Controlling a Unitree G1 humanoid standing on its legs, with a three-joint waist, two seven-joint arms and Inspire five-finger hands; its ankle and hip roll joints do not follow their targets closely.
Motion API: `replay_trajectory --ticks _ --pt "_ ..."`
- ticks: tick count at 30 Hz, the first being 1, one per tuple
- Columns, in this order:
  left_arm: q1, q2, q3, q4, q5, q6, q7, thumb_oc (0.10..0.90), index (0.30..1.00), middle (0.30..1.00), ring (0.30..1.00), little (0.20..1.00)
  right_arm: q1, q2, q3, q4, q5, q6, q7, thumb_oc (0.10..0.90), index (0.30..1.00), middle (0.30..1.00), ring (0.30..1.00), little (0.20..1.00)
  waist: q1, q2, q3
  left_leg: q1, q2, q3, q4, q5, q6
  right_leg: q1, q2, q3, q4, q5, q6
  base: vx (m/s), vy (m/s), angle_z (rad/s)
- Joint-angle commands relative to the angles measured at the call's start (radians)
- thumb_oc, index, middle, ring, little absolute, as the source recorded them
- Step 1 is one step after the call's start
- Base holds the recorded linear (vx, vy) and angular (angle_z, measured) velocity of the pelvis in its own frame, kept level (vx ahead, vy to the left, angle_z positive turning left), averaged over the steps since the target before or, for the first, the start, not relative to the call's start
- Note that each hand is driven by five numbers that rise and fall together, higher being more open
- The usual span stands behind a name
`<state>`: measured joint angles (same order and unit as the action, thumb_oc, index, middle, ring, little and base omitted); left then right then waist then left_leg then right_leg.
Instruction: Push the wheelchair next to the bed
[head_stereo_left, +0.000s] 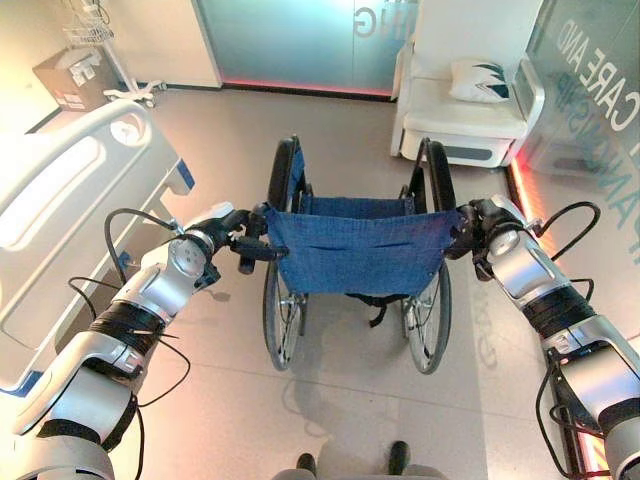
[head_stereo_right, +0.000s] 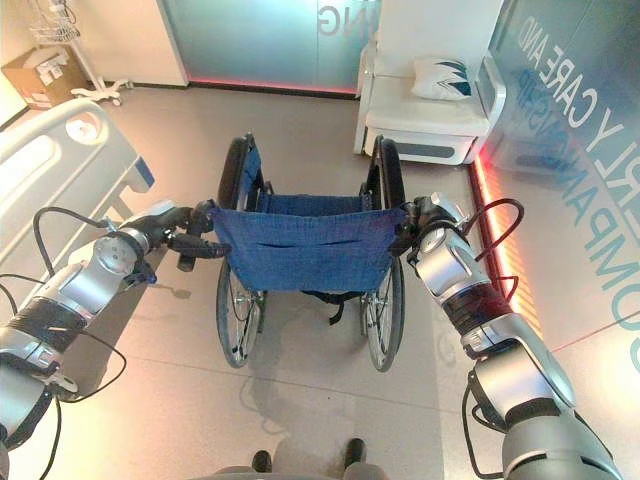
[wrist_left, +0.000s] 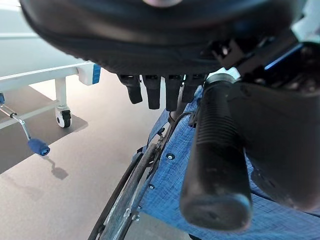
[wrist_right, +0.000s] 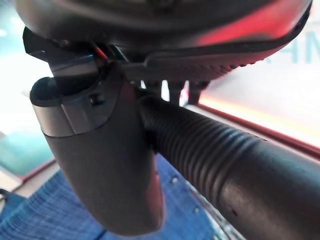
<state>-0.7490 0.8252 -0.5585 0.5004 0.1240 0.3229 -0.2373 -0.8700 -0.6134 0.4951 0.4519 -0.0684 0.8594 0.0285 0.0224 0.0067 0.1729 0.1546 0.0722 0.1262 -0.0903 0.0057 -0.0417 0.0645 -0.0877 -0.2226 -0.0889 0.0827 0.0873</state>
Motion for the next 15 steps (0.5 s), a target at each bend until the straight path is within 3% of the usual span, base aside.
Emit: replay_trajectory --ticks 1,7,11,15 --pt "-0.195 0.074 -0.04 0.171 0.122 0.036 0.023 0.8 0.9 0.9 0.9 0.9 -0.118 -0.161 0.045 0.144 -0.129 0.104 0.11 0.8 0.9 0.9 0.9 0.9 -0.027 -0.03 -0.029 -0.044 -0.068 0.013 0.003 -0.005 0.027 0.041 0.019 0.031 0.017 -0.039 0.008 0.0 0.0 0.0" --pt "-0.268 0.033 -0.081 0.258 0.092 0.004 0.094 0.8 0.9 0.9 0.9 0.9 -0.226 -0.157 0.144 0.223 -0.134 0.117 0.323 0.8 0.9 0.9 0.9 0.9 -0.032 -0.042 -0.042 -0.04 -0.07 0.023 0.003 -0.007 0.026 0.039 0.018 0.036 0.017 -0.036 0.01 0.0 0.011 -0.05" --pt "-0.319 -0.021 -0.123 0.351 0.1 -0.009 0.096 0.8 0.9 0.9 0.9 0.9 -0.266 -0.104 0.187 0.37 -0.139 0.089 0.453 0.8 0.9 0.9 0.9 0.9 -0.031 -0.048 -0.057 -0.037 -0.069 0.028 0.003 -0.007 0.028 0.04 0.018 0.039 0.018 -0.036 0.008 0.01 0.003 -0.03" --pt "-0.349 -0.054 -0.155 0.39 0.115 -0.008 0.074 0.8 0.9 0.9 0.9 0.9 -0.281 -0.062 0.204 0.479 -0.101 0.059 0.471 0.8 0.9 0.9 0.9 0.9 -0.026 -0.051 -0.059 -0.035 -0.068 0.025 0.003 -0.008 0.029 0.041 0.019 0.038 0.02 -0.038 0.006 0.0 -0.006 -0.01"
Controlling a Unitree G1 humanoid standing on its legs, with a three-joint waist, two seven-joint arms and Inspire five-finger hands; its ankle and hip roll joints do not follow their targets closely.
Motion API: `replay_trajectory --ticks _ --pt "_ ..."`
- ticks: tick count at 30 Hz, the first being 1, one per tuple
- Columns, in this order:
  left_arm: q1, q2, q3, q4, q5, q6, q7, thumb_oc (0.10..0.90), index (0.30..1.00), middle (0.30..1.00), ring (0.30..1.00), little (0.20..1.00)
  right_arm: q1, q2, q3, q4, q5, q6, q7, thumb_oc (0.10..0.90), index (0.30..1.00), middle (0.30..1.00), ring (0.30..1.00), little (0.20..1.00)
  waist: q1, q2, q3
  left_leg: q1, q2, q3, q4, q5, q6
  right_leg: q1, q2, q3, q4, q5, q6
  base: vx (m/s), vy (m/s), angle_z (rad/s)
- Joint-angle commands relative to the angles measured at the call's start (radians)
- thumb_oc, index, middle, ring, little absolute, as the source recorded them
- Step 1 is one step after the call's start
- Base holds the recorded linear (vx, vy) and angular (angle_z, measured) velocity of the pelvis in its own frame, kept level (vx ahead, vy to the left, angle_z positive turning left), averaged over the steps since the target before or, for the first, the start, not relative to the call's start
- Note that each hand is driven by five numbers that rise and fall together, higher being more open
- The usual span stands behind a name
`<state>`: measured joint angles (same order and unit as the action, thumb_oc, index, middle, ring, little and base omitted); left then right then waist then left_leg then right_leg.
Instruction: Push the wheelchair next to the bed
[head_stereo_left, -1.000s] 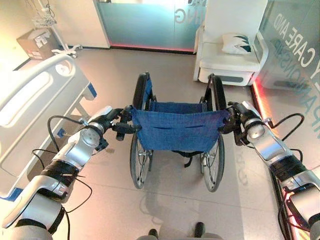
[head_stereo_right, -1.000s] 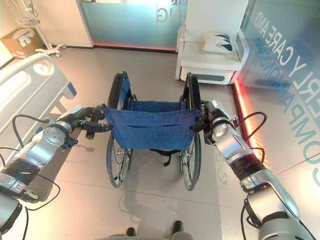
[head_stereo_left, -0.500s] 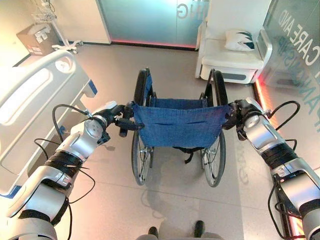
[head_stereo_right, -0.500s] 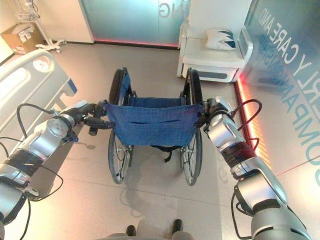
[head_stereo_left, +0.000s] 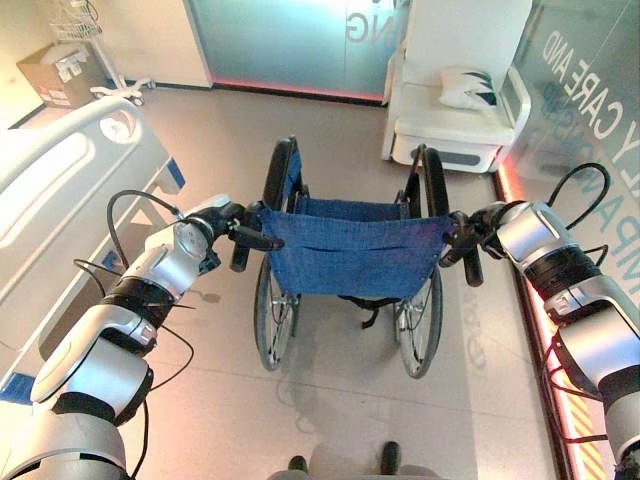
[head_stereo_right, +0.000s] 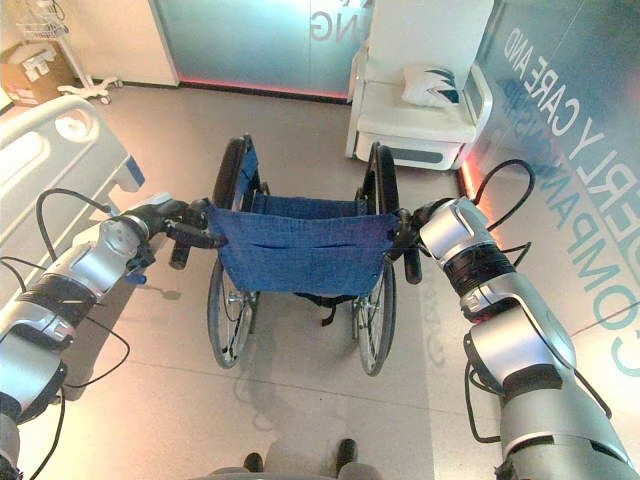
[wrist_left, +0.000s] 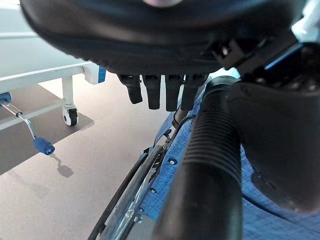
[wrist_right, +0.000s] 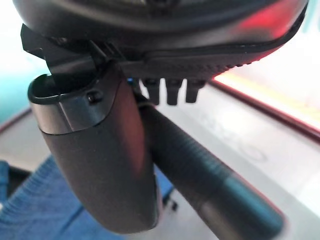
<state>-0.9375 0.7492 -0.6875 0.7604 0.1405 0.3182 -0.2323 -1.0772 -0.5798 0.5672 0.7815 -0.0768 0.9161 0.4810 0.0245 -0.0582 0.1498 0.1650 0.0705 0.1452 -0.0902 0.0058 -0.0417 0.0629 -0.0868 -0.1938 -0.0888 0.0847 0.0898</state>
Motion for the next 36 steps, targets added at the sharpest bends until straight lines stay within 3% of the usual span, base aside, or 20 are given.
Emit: replay_trajectory --ticks 1,12,17,23,25,26,27,29,36 --pt "-0.171 0.005 -0.038 0.143 0.104 -0.004 0.065 0.8 0.9 0.9 0.9 0.9 -0.076 -0.078 0.137 0.19 -0.078 -0.015 0.032 0.8 0.9 0.9 0.9 0.9 -0.026 0.014 -0.037 -0.044 -0.065 0.005 0.003 -0.008 0.029 0.042 0.018 0.009 0.021 -0.041 0.004 0.0 0.0 0.0" --pt "-0.176 -0.08 -0.095 0.22 0.189 0.049 -0.068 0.8 0.9 0.9 0.9 0.9 -0.09 0.011 0.155 0.311 -0.172 -0.087 0.004 0.8 0.9 0.9 0.9 0.9 -0.021 0.023 -0.034 -0.048 -0.067 -0.009 0.003 -0.006 0.029 0.039 0.018 0.012 0.022 -0.043 0.0 0.0 -0.005 -0.02" --pt "-0.157 -0.107 -0.12 0.271 0.254 0.078 -0.157 0.8 0.9 0.9 0.9 0.9 -0.091 0.058 0.146 0.29 -0.116 -0.108 -0.118 0.8 0.9 0.9 0.9 0.9 -0.023 0.028 -0.033 -0.051 -0.069 -0.014 0.004 -0.006 0.03 0.036 0.018 0.015 0.024 -0.045 0.0 0.0 0.0 0.0" --pt "-0.138 -0.125 -0.107 0.286 0.224 0.028 -0.069 0.8 0.9 0.9 0.9 0.9 -0.072 0.09 0.139 0.263 -0.112 -0.12 -0.138 0.8 0.9 0.9 0.9 0.9 -0.026 0.032 -0.036 -0.054 -0.069 -0.013 0.004 -0.005 0.027 0.035 0.017 0.015 0.021 -0.045 0.0 0.0 0.0 0.0" --pt "-0.13 -0.133 -0.103 0.279 0.222 -0.019 -0.018 0.4 0.3 0.3 0.3 0.3 -0.062 0.097 0.139 0.253 -0.121 -0.129 -0.123 0.8 0.9 0.9 0.9 0.9 -0.027 0.031 -0.036 -0.055 -0.069 -0.011 0.004 -0.005 0.026 0.033 0.015 0.016 0.021 -0.043 0.0 0.0 0.0 0.0" --pt "-0.128 -0.135 -0.101 0.279 0.221 -0.03 -0.008 0.4 0.3 0.3 0.3 0.3 -0.061 0.098 0.139 0.251 -0.124 -0.132 -0.12 0.8 0.9 0.9 0.9 0.9 -0.027 0.031 -0.036 -0.055 -0.069 -0.01 0.005 -0.004 0.025 0.033 0.015 0.016 0.021 -0.043 -0.001 0.0 0.0 0.0" --pt "-0.123 -0.138 -0.098 0.28 0.228 -0.052 0.004 0.4 0.3 0.3 0.3 0.3 -0.057 0.102 0.139 0.248 -0.126 -0.136 -0.116 0.734 0.801 0.801 0.801 0.801 -0.027 0.03 -0.035 -0.055 -0.068 -0.009 0.005 -0.004 0.025 0.033 0.015 0.017 0.021 -0.042 -0.001 0.0 0.0 0.0" --pt "-0.12 -0.14 -0.103 0.276 0.238 -0.072 0.017 0.4 0.3 0.3 0.3 0.3 -0.056 0.105 0.143 0.239 -0.119 -0.137 -0.115 0.4 0.3 0.3 0.3 0.3 -0.028 0.031 -0.034 -0.055 -0.068 -0.006 0.005 -0.003 0.025 0.032 0.015 0.019 0.022 -0.04 -0.002 0.0 0.0 0.0" --pt "-0.094 -0.153 -0.112 0.246 0.284 -0.113 0.031 0.4 0.3 0.3 0.3 0.3 -0.048 0.109 0.149 0.152 -0.116 -0.221 -0.177 0.4 0.3 0.3 0.3 0.3 -0.035 0.032 -0.021 -0.057 -0.067 -0.003 0.007 -0.002 0.024 0.023 0.014 0.029 0.026 -0.035 0.0 0.0 0.0 0.0"
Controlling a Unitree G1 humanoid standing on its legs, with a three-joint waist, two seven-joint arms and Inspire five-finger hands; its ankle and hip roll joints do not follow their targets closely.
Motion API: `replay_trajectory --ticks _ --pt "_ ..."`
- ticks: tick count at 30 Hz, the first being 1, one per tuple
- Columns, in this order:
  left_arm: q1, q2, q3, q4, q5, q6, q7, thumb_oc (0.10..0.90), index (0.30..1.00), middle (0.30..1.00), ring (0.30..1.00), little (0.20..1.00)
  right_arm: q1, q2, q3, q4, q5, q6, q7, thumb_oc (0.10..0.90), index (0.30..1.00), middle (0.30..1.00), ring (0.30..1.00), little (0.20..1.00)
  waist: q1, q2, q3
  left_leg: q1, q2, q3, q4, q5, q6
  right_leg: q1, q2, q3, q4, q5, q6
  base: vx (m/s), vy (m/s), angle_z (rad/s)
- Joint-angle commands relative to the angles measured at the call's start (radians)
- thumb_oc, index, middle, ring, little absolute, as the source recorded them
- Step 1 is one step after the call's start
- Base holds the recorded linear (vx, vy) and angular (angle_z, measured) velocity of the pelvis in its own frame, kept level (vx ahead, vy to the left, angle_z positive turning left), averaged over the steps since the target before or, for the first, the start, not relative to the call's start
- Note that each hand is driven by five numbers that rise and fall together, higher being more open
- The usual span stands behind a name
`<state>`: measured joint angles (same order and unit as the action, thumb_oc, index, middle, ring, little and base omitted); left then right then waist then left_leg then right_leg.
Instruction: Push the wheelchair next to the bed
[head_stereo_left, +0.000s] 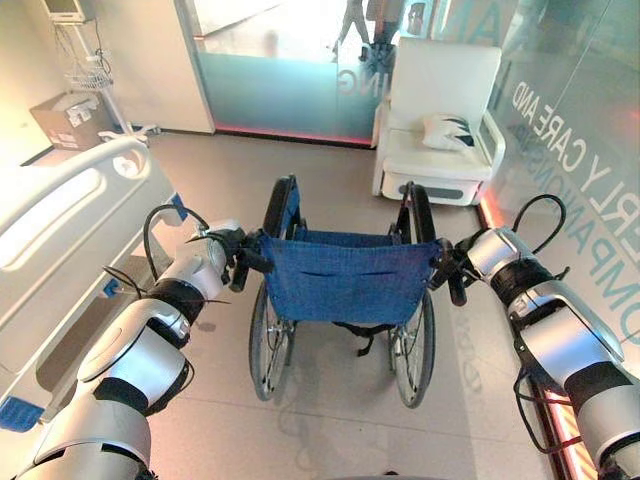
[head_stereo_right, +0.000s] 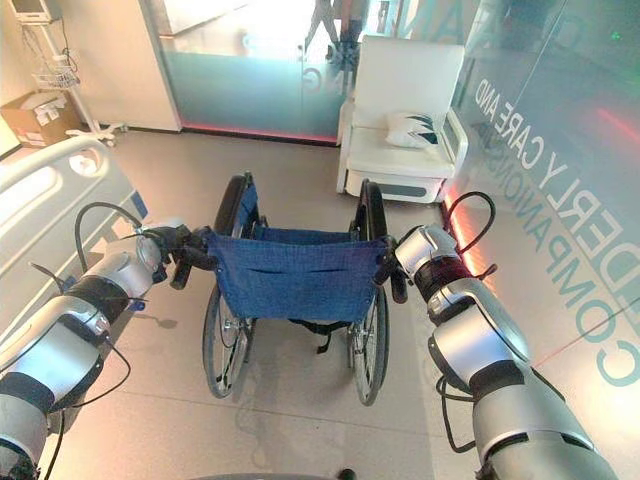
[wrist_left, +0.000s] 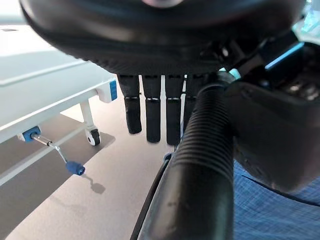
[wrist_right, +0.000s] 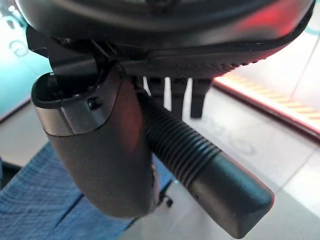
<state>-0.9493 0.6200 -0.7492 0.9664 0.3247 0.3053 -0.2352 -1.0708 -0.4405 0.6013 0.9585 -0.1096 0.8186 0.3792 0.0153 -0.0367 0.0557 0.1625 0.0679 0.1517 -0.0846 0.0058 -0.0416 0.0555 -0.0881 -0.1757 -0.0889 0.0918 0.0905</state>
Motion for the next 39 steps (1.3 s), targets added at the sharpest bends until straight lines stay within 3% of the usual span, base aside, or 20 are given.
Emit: replay_trajectory --ticks 1,6,10,15,20,29,36,38,39 --pt "-0.077 -0.024 -0.05 0.036 0.102 -0.098 0.034 0.4 0.3 0.3 0.3 0.3 -0.053 -0.033 0.113 -0.038 -0.089 -0.121 -0.075 0.4 0.3 0.3 0.3 0.3 -0.027 0.011 0.074 -0.055 -0.064 -0.009 0.001 -0.002 0.024 0.03 0.016 0.012 0.026 -0.042 -0.001 0.0 0.0 0.0" --pt "-0.022 -0.037 -0.031 0.02 0.084 -0.082 0.038 0.4 0.3 0.3 0.3 0.3 -0.026 -0.047 0.101 -0.15 -0.117 -0.147 -0.125 0.4 0.3 0.3 0.3 0.3 -0.036 0.01 0.083 -0.058 -0.064 -0.005 -0.001 -0.003 0.026 0.02 0.018 0.022 0.026 -0.041 0.001 0.01 0.009 -0.02" --pt "0.037 -0.045 0.018 0.005 -0.011 -0.052 0.08 0.4 0.3 0.3 0.3 0.3 0.003 -0.065 0.082 -0.221 -0.134 -0.123 -0.151 0.4 0.3 0.3 0.3 0.3 -0.038 0.009 0.088 -0.064 -0.065 -0.004 -0.002 -0.002 0.027 0.014 0.019 0.026 0.025 -0.04 0.002 -0.01 0.016 -0.05" --pt "0.107 -0.056 0.073 -0.031 -0.006 -0.035 0.082 0.4 0.3 0.3 0.3 0.3 0.077 -0.073 0.054 -0.241 -0.141 -0.11 -0.17 0.4 0.3 0.3 0.3 0.3 -0.032 0.01 0.092 -0.062 -0.064 -0.005 0.0 -0.003 0.027 0.017 0.015 0.019 0.029 -0.041 0.003 0.0 0.0 0.0" --pt "0.141 -0.067 0.084 -0.056 -0.046 0.032 0.028 0.4 0.3 0.3 0.3 0.3 0.098 -0.063 0.048 -0.224 -0.162 -0.181 -0.206 0.4 0.3 0.3 0.3 0.3 -0.023 0.014 0.095 -0.05 -0.067 -0.006 0.009 -0.008 0.033 0.025 0.008 0.01 0.041 -0.046 0.005 0.0 0.044 0.0" --pt "0.142 -0.066 0.129 -0.084 -0.139 0.004 0.101 0.4 0.3 0.3 0.3 0.3 0.065 -0.065 0.075 -0.153 -0.223 -0.256 -0.211 0.4 0.3 0.3 0.3 0.3 0.004 0.02 0.097 -0.045 -0.077 -0.007 0.037 -0.022 0.043 0.037 -0.016 -0.005 0.065 -0.051 0.01 0.01 0.076 0.02" --pt "0.066 -0.053 0.09 -0.113 -0.103 0.012 0.021 0.4 0.3 0.3 0.3 0.3 -0.002 -0.05 0.099 -0.054 -0.224 -0.262 -0.208 0.4 0.3 0.3 0.3 0.3 0.02 0.037 0.113 -0.061 -0.089 -0.013 0.076 -0.031 0.067 0.001 -0.06 -0.01 0.197 -0.084 0.03 0.05 0.141 0.06" --pt "0.021 -0.035 0.062 -0.129 -0.099 0.03 -0.025 0.4 0.3 0.3 0.3 0.3 -0.019 -0.05 0.097 -0.039 -0.221 -0.266 -0.214 0.4 0.3 0.3 0.3 0.3 0.023 0.051 0.132 -0.08 -0.091 -0.015 0.095 -0.025 0.081 -0.049 -0.089 -0.005 0.358 -0.066 0.036 0.04 0.148 0.03" --pt "0.017 -0.034 0.06 -0.129 -0.097 0.031 -0.027 0.4 0.3 0.3 0.3 0.3 -0.021 -0.051 0.097 -0.038 -0.221 -0.269 -0.217 0.4 0.3 0.3 0.3 0.3 0.023 0.051 0.134 -0.083 -0.093 -0.014 0.097 -0.024 0.082 -0.061 -0.094 -0.002 0.379 -0.062 0.037 0.06 0.119 0.0"
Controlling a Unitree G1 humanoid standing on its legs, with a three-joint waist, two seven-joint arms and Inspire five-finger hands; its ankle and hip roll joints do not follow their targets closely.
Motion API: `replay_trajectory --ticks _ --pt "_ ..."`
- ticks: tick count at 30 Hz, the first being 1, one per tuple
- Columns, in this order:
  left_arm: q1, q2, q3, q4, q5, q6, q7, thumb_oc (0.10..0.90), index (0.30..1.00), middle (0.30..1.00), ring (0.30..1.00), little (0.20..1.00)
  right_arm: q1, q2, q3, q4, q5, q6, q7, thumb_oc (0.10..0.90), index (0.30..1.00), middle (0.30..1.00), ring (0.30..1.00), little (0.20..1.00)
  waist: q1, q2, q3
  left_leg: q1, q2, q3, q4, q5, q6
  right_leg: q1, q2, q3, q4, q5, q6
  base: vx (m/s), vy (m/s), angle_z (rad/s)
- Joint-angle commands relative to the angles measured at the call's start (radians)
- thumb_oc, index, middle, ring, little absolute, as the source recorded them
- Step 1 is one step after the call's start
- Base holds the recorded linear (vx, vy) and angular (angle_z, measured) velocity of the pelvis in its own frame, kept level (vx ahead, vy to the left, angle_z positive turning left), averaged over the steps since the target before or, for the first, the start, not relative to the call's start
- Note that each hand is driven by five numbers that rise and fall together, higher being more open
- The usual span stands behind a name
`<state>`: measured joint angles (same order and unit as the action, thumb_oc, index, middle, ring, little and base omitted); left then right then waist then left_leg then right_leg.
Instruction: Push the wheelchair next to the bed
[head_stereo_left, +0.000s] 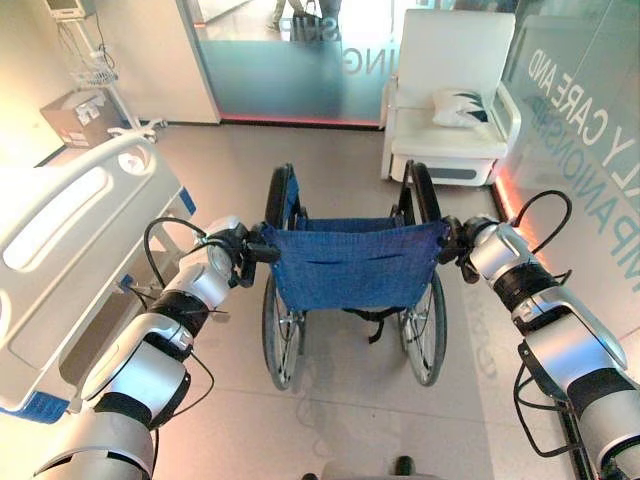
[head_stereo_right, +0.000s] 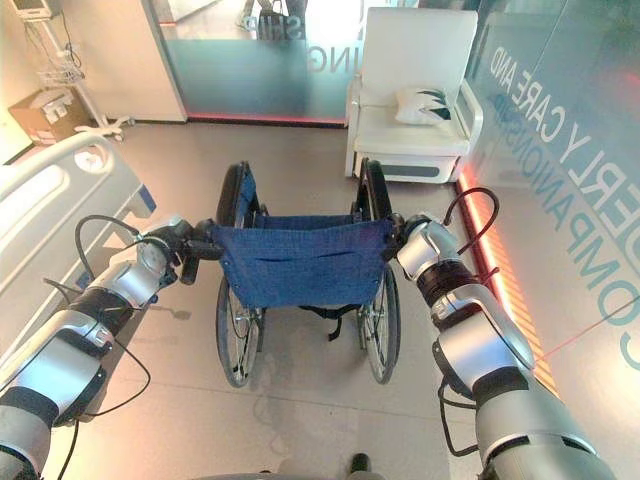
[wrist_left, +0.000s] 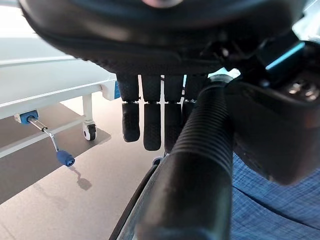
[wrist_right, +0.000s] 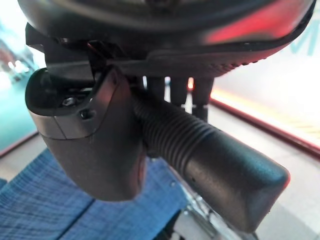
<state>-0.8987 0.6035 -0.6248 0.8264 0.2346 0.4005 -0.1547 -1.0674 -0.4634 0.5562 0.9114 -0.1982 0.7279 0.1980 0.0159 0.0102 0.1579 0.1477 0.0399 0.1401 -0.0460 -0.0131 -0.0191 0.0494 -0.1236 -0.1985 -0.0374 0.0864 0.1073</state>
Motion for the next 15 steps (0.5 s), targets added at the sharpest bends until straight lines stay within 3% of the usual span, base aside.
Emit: replay_trajectory --ticks 1,2,4,5,7,8,9,10,11,14,15 --pt "-0.047 0.003 -0.077 -0.003 -0.004 -0.067 -0.113 0.4 0.3 0.3 0.3 0.3 -0.022 -0.049 0.143 -0.009 -0.118 -0.185 -0.047 0.4 0.3 0.3 0.3 0.3 0.016 0.013 0.048 -0.073 -0.065 -0.012 0.069 -0.004 0.061 -0.107 -0.059 0.036 0.446 -0.009 0.02 0.07 0.076 -0.02" --pt "-0.049 0.007 -0.079 -0.005 -0.006 -0.066 -0.112 0.4 0.3 0.3 0.3 0.3 -0.021 -0.052 0.142 -0.012 -0.115 -0.186 -0.048 0.4 0.3 0.3 0.3 0.3 0.015 0.012 0.051 -0.074 -0.065 -0.014 0.071 -0.004 0.061 -0.116 -0.058 0.04 0.46 -0.004 0.021 0.19 0.071 -0.04" --pt "-0.048 0.028 -0.074 -0.025 -0.018 -0.065 -0.111 0.4 0.3 0.3 0.3 0.3 0.003 -0.089 0.141 -0.052 -0.104 -0.191 -0.045 0.4 0.3 0.3 0.3 0.3 -0.003 0.006 0.07 -0.06 -0.081 -0.043 0.08 -0.015 0.06 -0.178 -0.046 0.063 0.493 0.071 0.028 0.31 -0.024 0.0" --pt "-0.031 0.036 -0.055 -0.055 -0.032 -0.057 -0.097 0.4 0.3 0.3 0.3 0.3 0.038 -0.108 0.133 -0.096 -0.108 -0.181 -0.038 0.4 0.3 0.3 0.3 0.3 -0.024 -0.008 0.08 -0.025 -0.099 -0.073 0.077 -0.034 0.057 -0.228 -0.054 0.069 0.415 0.13 0.029 0.42 -0.094 0.18" --pt "-0.019 0.042 -0.037 -0.072 -0.047 -0.058 -0.071 0.4 0.3 0.3 0.3 0.3 0.059 -0.12 0.124 -0.132 -0.123 -0.173 -0.034 0.4 0.3 0.3 0.3 0.3 -0.042 -0.016 0.09 0.011 -0.11 -0.094 0.07 -0.054 0.053 -0.263 -0.065 0.057 0.311 0.152 0.032 0.45 -0.16 0.19" --pt "-0.021 0.041 -0.026 -0.074 -0.066 -0.069 -0.037 0.4 0.3 0.3 0.3 0.3 0.06 -0.136 0.113 -0.15 -0.123 -0.178 -0.032 0.4 0.3 0.3 0.3 0.3 -0.062 -0.02 0.105 0.041 -0.114 -0.122 0.065 -0.086 0.053 -0.292 -0.063 0.049 0.169 0.156 0.037 0.38 -0.189 0.08" --pt "-0.025 0.038 -0.025 -0.07 -0.076 -0.074 -0.024 0.4 0.3 0.3 0.3 0.3 0.056 -0.139 0.113 -0.148 -0.12 -0.183 -0.033 0.4 0.3 0.3 0.3 0.3 -0.068 -0.02 0.108 0.047 -0.113 -0.129 0.065 -0.096 0.054 -0.296 -0.059 0.049 0.128 0.163 0.041 0.47 -0.3 0.21" --pt "-0.038 0.022 -0.021 -0.042 -0.092 -0.101 0.007 0.4 0.3 0.3 0.3 0.3 0.042 -0.149 0.107 -0.128 -0.106 -0.204 -0.045 0.4 0.3 0.3 0.3 0.3 -0.083 -0.021 0.115 0.057 -0.111 -0.151 0.067 -0.121 0.061 -0.307 -0.051 0.069 0.017 0.174 0.05 0.34 -0.283 0.36" --pt "-0.043 0.013 -0.023 -0.03 -0.098 -0.115 0.02 0.4 0.3 0.3 0.3 0.3 0.034 -0.155 0.105 -0.119 -0.096 -0.209 -0.049 0.4 0.3 0.3 0.3 0.3 -0.088 -0.021 0.116 0.06 -0.107 -0.159 0.072 -0.134 0.061 -0.307 -0.049 0.079 -0.011 0.181 0.052 0.38 -0.379 0.47" --pt "-0.06 -0.006 -0.031 -0.008 -0.102 -0.149 0.04 0.4 0.3 0.3 0.3 0.3 0.01 -0.167 0.114 -0.093 -0.062 -0.213 -0.066 0.4 0.3 0.3 0.3 0.3 -0.094 -0.031 0.112 0.058 -0.1 -0.168 0.107 -0.174 0.061 -0.311 -0.054 0.092 0.02 0.179 0.048 0.28 -0.369 0.7" --pt "-0.065 -0.015 -0.032 0.008 -0.112 -0.163 0.055 0.4 0.3 0.3 0.3 0.3 -0.008 -0.172 0.123 -0.067 -0.032 -0.234 -0.068 0.4 0.3 0.3 0.3 0.3 -0.096 -0.038 0.096 0.071 -0.074 -0.161 0.125 -0.193 0.044 -0.31 -0.063 0.078 0.056 0.164 0.048 0.39 -0.433 0.74"
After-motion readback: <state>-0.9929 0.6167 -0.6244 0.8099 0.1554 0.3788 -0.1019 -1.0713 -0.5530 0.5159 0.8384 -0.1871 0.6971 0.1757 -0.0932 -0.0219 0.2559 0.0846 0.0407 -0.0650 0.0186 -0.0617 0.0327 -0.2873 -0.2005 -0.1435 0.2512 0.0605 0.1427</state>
